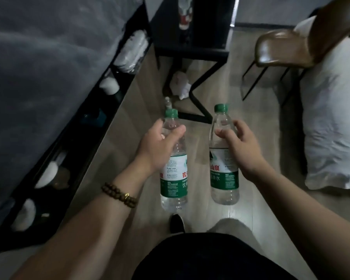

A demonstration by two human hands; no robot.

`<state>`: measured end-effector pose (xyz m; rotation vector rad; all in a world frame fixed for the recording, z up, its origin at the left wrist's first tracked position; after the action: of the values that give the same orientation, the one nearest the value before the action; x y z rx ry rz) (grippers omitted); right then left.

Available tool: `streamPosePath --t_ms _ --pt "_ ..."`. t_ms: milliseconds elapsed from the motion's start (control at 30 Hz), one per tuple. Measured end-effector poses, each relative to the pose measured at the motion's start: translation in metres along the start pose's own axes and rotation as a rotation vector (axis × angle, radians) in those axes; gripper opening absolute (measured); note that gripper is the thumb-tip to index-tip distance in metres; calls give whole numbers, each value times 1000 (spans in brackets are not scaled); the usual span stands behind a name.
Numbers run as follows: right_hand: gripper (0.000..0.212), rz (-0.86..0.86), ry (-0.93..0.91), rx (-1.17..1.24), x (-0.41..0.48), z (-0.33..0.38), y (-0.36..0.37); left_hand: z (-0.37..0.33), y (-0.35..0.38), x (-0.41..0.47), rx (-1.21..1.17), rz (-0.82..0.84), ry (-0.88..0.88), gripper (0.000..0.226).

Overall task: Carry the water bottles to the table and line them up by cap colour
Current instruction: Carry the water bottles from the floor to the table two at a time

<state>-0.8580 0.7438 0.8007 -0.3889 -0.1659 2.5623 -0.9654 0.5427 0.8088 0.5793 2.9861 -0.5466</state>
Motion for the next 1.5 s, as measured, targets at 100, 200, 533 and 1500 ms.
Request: streamPosePath --t_ms 100,200,533,1500 --pt "46 -92 11 21 40 8 -12 -10 18 61 20 81 31 36" --pt "48 -160 41 43 84 9 -27 -17 43 115 45 156 47 32" --pt "42 -153 31 12 296 21 -99 -63 146 296 41 153 48 28" --pt "37 210 -62 -252 859 153 -164 -157 279 776 83 -162 -84 28"
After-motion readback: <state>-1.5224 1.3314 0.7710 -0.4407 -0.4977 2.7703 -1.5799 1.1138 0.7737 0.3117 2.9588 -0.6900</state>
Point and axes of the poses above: each hand's wrist, its own x-axis towards the middle knuckle, its own y-axis out of the palm, z = x × y, the point moved 2 cm from there along x, towards the middle knuckle, and after that the axes turned 2 degrees about -x, right-handed, at the moved point
